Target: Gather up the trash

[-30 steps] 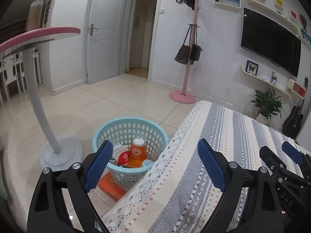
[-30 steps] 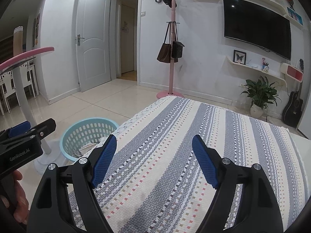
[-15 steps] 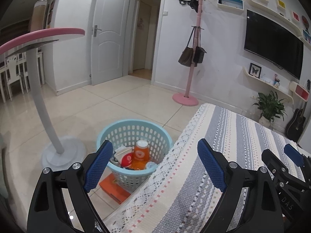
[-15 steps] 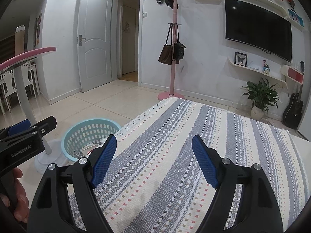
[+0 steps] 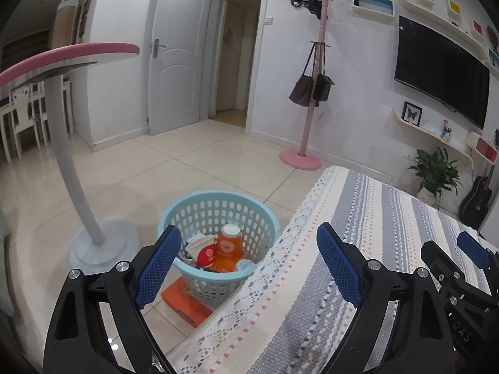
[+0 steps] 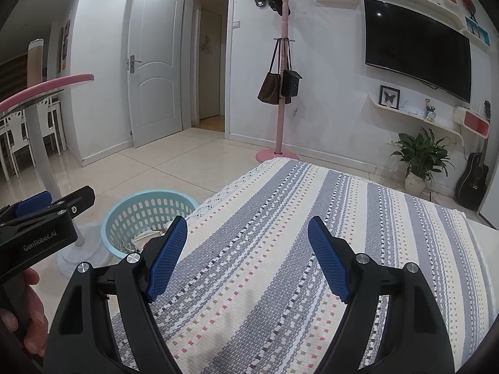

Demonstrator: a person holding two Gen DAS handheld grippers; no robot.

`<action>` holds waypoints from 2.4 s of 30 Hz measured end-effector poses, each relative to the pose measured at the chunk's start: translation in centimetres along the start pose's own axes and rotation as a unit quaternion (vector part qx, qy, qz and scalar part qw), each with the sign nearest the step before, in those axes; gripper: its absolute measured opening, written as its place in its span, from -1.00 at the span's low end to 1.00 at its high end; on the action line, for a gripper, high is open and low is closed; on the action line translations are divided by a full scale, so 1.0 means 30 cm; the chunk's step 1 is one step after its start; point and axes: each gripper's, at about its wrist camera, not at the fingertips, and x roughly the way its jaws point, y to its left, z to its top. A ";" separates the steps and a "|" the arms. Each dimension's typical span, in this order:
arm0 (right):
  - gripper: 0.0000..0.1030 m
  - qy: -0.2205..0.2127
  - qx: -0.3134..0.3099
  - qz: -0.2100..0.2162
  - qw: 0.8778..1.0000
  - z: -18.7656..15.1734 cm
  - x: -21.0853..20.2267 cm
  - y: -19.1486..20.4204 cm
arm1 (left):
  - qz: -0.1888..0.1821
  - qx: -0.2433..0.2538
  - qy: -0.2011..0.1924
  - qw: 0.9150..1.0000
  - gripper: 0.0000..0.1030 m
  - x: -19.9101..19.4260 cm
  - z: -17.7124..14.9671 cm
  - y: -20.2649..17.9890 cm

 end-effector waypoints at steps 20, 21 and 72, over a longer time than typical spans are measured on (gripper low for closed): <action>0.47 -0.001 -0.005 -0.002 1.000 0.007 -0.001 -0.002 | 0.007 -0.002 0.001 1.000 0.67 -0.005 -0.001 0.011; 0.47 -0.001 -0.006 -0.001 1.000 0.008 -0.001 -0.001 | 0.007 -0.002 0.000 1.000 0.67 -0.005 -0.001 0.011; 0.47 -0.018 -0.005 -0.006 1.000 0.047 -0.087 0.002 | 0.041 0.006 -0.060 0.997 0.77 -0.114 0.023 0.014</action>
